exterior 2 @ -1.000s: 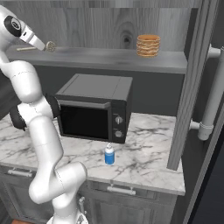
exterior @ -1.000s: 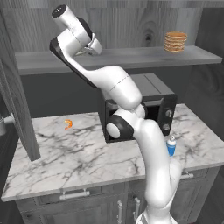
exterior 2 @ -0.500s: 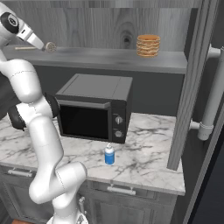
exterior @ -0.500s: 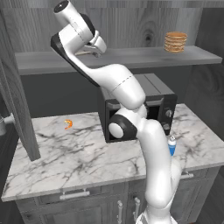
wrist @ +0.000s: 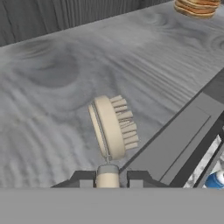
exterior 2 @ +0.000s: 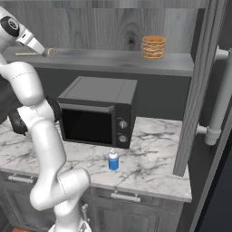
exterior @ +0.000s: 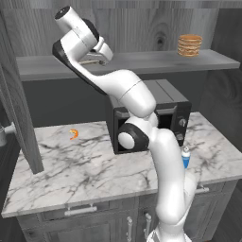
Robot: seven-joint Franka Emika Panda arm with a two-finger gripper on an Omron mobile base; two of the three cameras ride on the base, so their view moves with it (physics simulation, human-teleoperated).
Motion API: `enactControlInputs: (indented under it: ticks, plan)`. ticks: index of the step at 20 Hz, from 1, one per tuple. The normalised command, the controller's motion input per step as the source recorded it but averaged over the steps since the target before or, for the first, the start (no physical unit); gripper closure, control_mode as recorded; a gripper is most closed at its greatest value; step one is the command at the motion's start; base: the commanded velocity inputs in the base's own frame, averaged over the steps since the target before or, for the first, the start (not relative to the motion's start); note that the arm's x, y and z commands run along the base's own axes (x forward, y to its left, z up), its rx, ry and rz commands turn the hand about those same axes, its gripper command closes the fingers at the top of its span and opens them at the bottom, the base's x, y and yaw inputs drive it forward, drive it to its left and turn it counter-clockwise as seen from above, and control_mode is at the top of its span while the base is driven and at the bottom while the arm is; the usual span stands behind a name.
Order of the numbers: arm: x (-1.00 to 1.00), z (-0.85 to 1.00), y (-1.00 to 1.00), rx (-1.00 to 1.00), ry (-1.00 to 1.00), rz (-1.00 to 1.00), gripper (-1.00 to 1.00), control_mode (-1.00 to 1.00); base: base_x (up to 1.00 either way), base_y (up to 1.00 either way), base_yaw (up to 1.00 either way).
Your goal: Pick the dish brush and soap dispenser from the cabinet and place them on the counter.
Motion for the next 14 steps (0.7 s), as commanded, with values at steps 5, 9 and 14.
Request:
enactControlInputs:
  ticks: [5,9,14]
  plan:
    - [-0.02,-0.19,-0.05,0.0,-0.15,0.13,1.0,-1.0,0.0,0.0,0.0]
    - [-0.02,-0.11,-0.11,0.0,-0.22,0.18,1.0,-1.0,0.0,0.0,0.0]
    - [-0.17,-0.11,-0.21,0.0,-0.25,0.2,1.0,-1.0,0.0,0.0,0.0]
